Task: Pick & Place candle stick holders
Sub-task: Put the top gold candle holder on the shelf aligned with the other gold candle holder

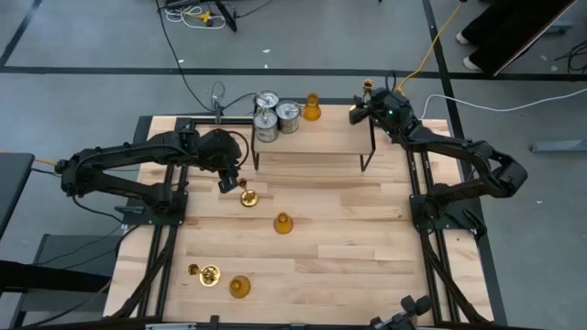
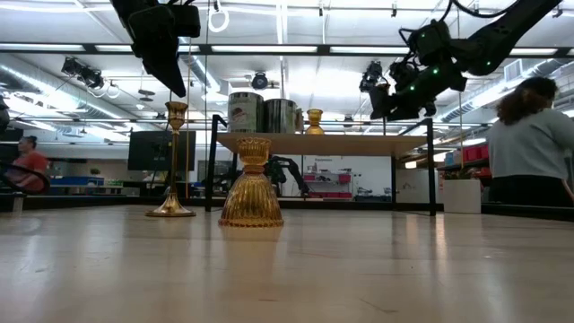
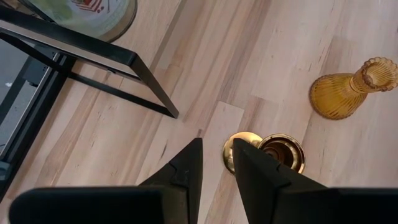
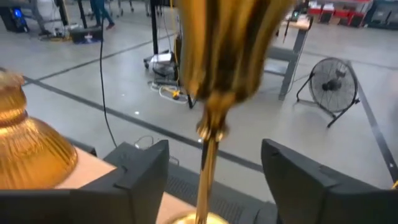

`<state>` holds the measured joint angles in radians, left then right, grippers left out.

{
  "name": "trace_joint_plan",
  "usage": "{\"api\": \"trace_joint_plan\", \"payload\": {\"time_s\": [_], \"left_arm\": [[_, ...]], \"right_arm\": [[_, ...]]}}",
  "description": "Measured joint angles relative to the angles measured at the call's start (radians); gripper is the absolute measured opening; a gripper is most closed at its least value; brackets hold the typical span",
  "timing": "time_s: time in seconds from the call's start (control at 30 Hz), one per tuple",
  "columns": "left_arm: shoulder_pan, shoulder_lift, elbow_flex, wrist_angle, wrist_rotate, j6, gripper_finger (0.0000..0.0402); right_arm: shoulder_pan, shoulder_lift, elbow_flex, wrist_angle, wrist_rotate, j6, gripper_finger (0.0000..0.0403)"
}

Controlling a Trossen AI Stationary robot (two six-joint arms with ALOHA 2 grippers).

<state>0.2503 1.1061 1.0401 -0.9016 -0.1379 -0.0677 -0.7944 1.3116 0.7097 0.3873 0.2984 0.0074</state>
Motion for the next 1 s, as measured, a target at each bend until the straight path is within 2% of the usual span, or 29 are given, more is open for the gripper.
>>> {"api": "trace_joint_plan", "payload": {"time_s": [0.17, 0.33, 0.5, 0.7, 1.0], "left_arm": [[0.000, 0.000, 0.000, 0.000, 0.000, 0.000, 0.0097], [0.000, 0.000, 0.000, 0.000, 0.000, 0.000, 0.0097], [0.000, 0.000, 0.000, 0.000, 0.000, 0.000, 0.0097], [0.000, 0.000, 0.000, 0.000, 0.000, 0.000, 0.0097], [0.000, 0.000, 0.000, 0.000, 0.003, 0.000, 0.0097]], "right_arm": [[0.000, -0.068, 0.000, -0.002, 0.000, -0.032, 0.0295], [0.000, -0.140, 0.002, -0.048, 0.000, -0.054, 0.0315], [0.000, -0.203, 0.002, -0.150, -0.011, -0.053, 0.0318], [0.006, -0.269, 0.002, -0.243, -0.109, -0.040, 0.0318], [0.064, -0.370, 0.002, -0.378, -0.135, -0.035, 0.0318]]}}
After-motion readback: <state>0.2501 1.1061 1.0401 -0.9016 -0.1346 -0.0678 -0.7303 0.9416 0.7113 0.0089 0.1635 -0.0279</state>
